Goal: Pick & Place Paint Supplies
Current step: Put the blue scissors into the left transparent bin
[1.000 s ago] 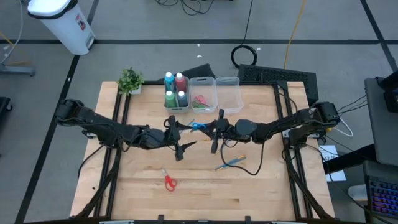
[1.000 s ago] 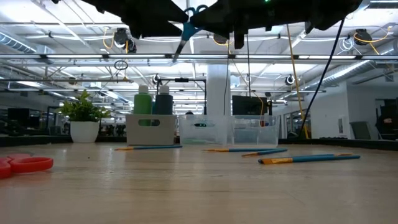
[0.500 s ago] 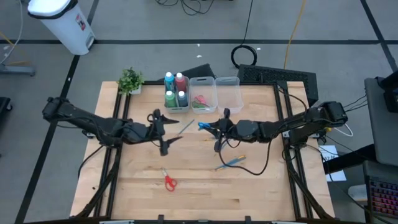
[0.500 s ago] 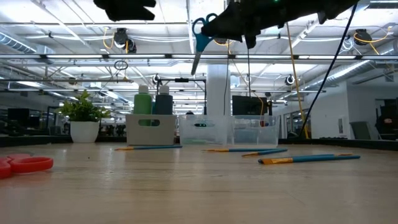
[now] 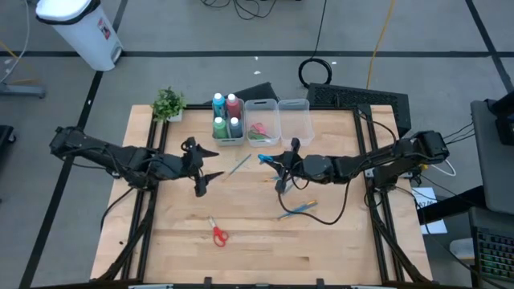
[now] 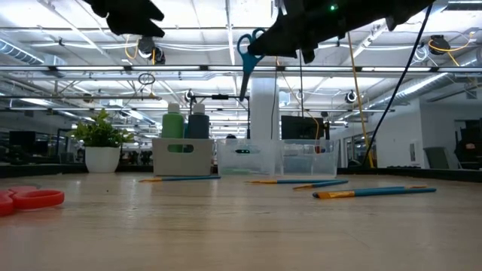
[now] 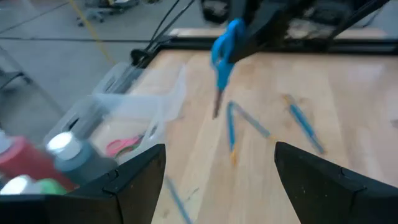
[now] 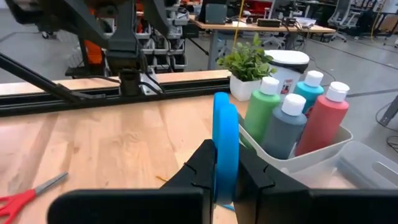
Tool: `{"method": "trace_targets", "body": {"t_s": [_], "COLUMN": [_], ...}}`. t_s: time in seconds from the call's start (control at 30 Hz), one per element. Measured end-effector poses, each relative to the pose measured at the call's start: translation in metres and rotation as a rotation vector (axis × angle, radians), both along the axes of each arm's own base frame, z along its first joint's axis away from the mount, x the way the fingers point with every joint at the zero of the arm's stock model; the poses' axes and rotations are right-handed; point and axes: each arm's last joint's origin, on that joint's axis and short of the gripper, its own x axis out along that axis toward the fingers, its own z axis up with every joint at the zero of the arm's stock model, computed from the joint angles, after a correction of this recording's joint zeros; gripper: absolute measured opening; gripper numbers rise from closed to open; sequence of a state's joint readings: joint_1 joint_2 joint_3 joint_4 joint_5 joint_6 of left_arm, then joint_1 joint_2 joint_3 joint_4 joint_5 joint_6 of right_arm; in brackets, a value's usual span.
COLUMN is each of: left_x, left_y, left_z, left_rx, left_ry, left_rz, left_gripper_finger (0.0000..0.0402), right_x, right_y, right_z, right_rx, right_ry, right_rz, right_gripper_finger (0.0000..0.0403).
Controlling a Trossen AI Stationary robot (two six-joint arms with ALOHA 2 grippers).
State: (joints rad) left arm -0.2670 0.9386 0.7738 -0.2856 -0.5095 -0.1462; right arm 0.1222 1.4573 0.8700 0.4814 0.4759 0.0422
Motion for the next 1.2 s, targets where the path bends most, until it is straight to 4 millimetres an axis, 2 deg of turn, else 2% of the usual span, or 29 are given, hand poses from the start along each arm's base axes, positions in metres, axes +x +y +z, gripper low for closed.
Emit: {"method": "trace_targets", "body": {"t_s": [0.23, 0.53, 0.67, 0.8, 1.0, 1.2], "left_x": [-0.001, -0.032, -0.039, -0.04, -0.04, -0.04], "left_y": [0.014, 0.058, 0.069, 0.075, 0.076, 0.076], "left_z": [0.0, -0.018, -0.025, -0.022, -0.021, -0.021], "left_rx": [0.031, 0.004, -0.025, -0.041, -0.078, -0.105], "left_ry": [-0.058, -0.252, -0.311, -0.363, -0.388, -0.393], "left_rz": [-0.072, -0.035, -0.05, -0.065, -0.061, -0.056], "left_gripper_finger": [0.0306, 0.0305, 0.0305, 0.0306, 0.0306, 0.0306], "right_x": [0.001, -0.002, -0.003, -0.004, -0.011, -0.018], "right_y": [-0.015, -0.057, -0.075, -0.091, -0.12, -0.155], "right_z": [-0.002, -0.008, -0.007, 0.0, 0.004, -0.008], "right_rx": [-0.003, -0.014, 0.018, 0.007, -0.027, 0.017], "right_ry": [0.019, 0.093, 0.079, 0.011, -0.018, 0.011], "right_rz": [-0.046, -0.159, -0.087, -0.069, -0.152, -0.198], "right_gripper_finger": [0.0014, 0.0015, 0.0017, 0.0016, 0.0016, 0.0016]}}
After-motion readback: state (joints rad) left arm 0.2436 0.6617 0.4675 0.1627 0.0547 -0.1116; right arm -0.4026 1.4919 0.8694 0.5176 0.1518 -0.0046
